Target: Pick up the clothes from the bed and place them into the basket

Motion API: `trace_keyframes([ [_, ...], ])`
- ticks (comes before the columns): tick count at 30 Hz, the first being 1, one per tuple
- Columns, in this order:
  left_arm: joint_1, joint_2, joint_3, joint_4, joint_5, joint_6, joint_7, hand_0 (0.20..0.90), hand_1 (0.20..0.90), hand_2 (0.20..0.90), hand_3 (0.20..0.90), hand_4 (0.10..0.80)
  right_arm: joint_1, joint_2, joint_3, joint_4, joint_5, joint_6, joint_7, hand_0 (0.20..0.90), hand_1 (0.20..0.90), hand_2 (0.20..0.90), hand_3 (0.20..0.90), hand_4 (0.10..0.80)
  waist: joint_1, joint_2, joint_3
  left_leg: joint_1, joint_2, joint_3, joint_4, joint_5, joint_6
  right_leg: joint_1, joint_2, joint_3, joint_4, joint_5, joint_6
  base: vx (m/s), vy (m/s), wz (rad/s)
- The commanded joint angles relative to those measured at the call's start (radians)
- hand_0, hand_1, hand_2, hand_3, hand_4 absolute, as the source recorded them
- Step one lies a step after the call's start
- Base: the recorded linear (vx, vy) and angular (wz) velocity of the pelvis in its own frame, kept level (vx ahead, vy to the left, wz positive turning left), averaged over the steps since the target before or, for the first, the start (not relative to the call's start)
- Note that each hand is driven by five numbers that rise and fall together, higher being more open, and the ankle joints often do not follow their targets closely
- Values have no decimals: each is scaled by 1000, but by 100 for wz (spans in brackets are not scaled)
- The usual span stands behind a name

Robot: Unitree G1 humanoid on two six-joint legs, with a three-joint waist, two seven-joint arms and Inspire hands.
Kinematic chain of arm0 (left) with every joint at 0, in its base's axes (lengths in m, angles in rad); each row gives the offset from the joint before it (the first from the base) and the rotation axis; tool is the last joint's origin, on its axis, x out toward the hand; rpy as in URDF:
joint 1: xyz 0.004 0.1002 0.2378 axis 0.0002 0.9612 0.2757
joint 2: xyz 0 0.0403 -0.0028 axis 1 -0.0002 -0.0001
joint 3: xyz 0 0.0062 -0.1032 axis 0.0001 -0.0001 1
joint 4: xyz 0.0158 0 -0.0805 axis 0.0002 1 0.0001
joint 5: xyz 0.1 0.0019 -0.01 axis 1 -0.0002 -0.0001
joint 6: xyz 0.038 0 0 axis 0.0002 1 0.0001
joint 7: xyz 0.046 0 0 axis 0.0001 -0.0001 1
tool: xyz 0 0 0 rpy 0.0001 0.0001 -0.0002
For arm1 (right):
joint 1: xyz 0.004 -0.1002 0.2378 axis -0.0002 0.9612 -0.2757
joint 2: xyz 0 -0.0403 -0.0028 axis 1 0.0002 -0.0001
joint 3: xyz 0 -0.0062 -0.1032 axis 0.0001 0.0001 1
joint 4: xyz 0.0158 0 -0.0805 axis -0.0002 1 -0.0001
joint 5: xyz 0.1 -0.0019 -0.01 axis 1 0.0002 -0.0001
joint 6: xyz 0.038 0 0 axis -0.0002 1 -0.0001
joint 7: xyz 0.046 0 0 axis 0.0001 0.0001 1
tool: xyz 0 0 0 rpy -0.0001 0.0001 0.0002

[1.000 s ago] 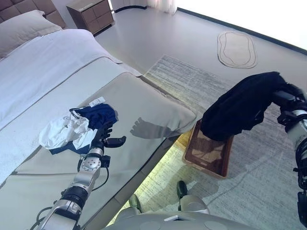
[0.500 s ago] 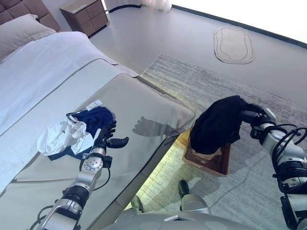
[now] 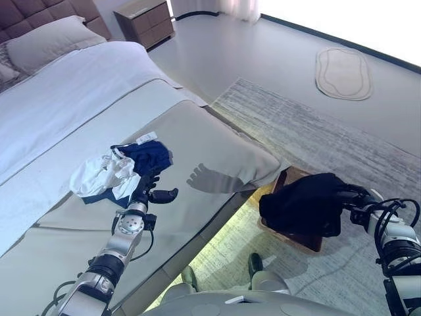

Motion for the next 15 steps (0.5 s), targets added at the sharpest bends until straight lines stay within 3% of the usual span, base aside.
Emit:
trace_keyframes([
  [1, -76, 68, 12, -87, -4, -57, 55, 900, 900, 900, 900, 800, -131, -25, 16, 10, -24, -109, -41, 900, 900, 900, 900, 800, 20, -71, -50, -2, -60, -14, 40, -108, -1, 2, 3, -14, 22, -56, -9, 6, 9, 11],
  [15, -8, 53, 54, -99, 26, -65, 36, 900, 900, 900, 900, 800, -103, -16, 25, -10, -94, -103, -29, 900, 900, 900, 900, 800, 40, -81, -54, 12, -63, -28, 43, -109, 4, 32, 2, -24, 23, -69, -18, 33, -1, 6],
])
